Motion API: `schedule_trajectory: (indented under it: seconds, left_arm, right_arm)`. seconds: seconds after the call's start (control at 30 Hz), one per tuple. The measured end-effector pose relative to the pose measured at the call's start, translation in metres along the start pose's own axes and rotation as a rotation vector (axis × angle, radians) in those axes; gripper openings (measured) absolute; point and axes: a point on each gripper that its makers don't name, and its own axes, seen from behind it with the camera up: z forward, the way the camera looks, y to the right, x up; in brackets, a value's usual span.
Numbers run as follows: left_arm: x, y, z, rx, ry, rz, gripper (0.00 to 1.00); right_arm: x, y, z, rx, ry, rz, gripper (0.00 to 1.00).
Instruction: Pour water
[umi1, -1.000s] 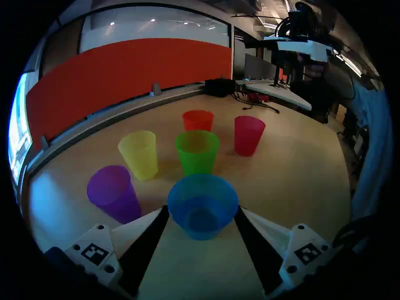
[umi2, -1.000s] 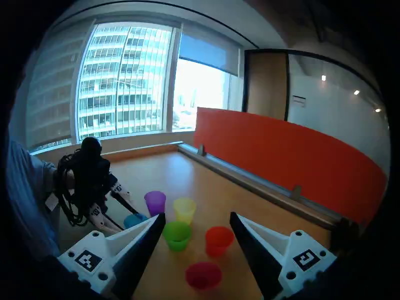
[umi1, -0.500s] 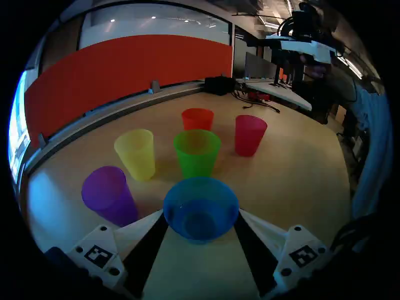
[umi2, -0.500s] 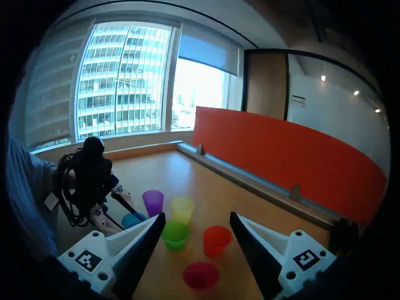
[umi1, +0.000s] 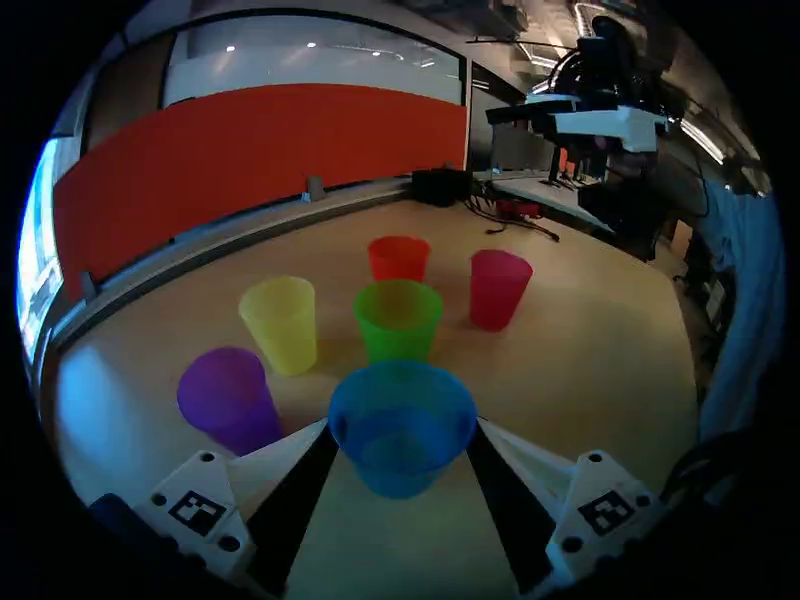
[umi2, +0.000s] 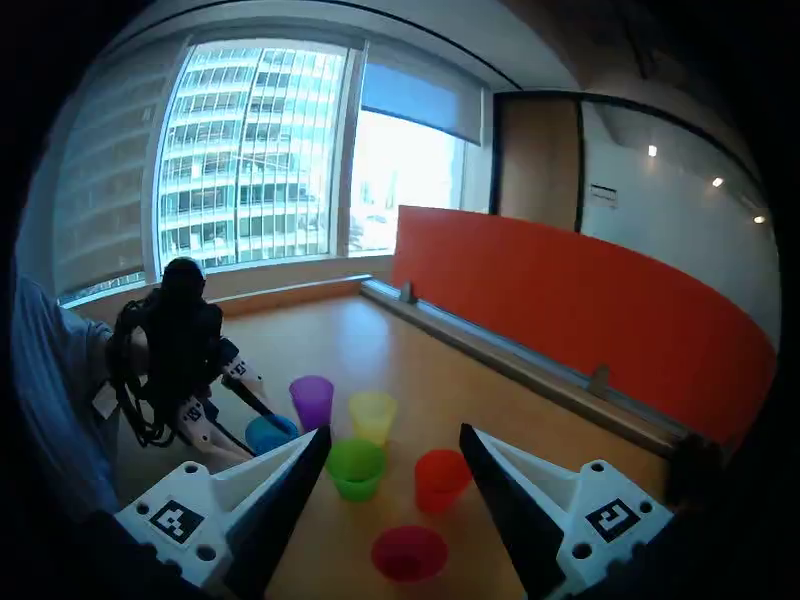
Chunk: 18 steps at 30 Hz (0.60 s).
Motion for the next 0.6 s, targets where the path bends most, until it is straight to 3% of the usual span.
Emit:
schedule_trajectory:
  seconds: [0.17,0.6]
  left_arm:
    - [0.017,-0.002,-0.012,0.006,0.048,-0.01,0.86]
    - [0.065,-0.024,-0.053,0.076,0.189,0.008,0.86]
  right_arm:
    - [-0.004,-0.005,0.009,0.018,-0.018,0.003,1.0]
    - [-0.02,-0.016,0.034,0.059,-0.09,0.014,1.0]
